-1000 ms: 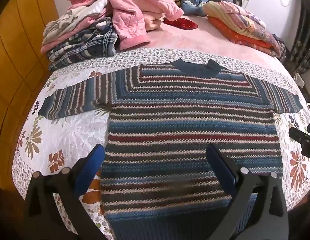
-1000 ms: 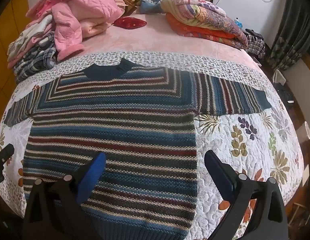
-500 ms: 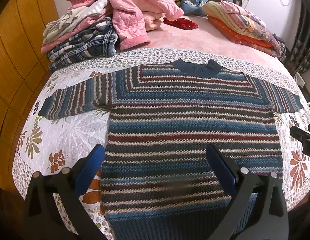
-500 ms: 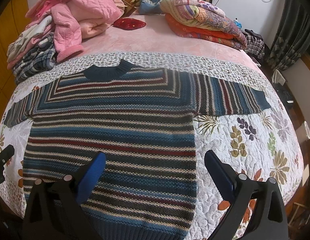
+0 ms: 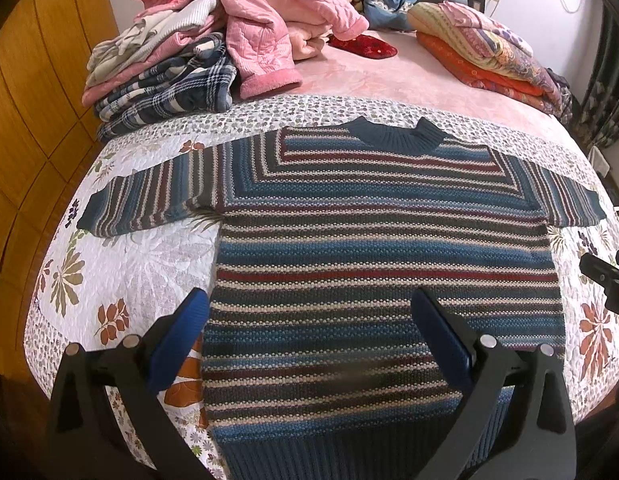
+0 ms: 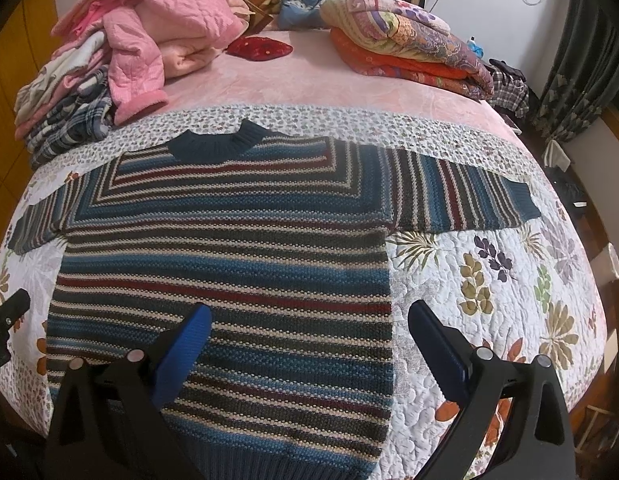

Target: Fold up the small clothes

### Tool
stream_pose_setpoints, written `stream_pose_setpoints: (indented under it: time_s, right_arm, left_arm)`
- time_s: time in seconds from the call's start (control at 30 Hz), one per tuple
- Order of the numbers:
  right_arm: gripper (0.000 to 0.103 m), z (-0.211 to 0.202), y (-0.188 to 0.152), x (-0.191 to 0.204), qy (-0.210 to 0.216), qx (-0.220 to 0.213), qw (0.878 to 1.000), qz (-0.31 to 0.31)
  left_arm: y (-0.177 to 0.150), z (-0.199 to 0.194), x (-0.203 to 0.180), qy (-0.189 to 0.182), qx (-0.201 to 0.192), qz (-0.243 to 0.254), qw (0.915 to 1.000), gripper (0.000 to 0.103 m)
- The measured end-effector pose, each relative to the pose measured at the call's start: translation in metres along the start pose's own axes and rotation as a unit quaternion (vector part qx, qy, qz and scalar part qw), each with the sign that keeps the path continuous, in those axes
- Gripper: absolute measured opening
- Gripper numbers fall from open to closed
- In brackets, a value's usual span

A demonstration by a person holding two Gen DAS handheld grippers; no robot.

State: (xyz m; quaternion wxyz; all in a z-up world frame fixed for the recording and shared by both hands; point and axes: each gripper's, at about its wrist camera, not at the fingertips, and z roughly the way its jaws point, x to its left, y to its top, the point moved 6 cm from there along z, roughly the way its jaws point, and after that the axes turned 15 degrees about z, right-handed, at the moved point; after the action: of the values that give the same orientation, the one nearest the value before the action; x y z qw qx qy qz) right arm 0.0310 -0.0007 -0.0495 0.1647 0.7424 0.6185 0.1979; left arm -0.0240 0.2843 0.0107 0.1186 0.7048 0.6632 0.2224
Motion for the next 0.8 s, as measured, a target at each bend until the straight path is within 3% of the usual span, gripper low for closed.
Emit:
stream_pose_setpoints:
  time_s: [0.8]
  right_arm:
    - [0.099,0.0023,0.0043,0.0004,0.009,0.019,1.0,0.006]
  left_arm:
    - [-0.0021,0.0034,0.0029,-0.003,0.002,0.0,1.0,0.1]
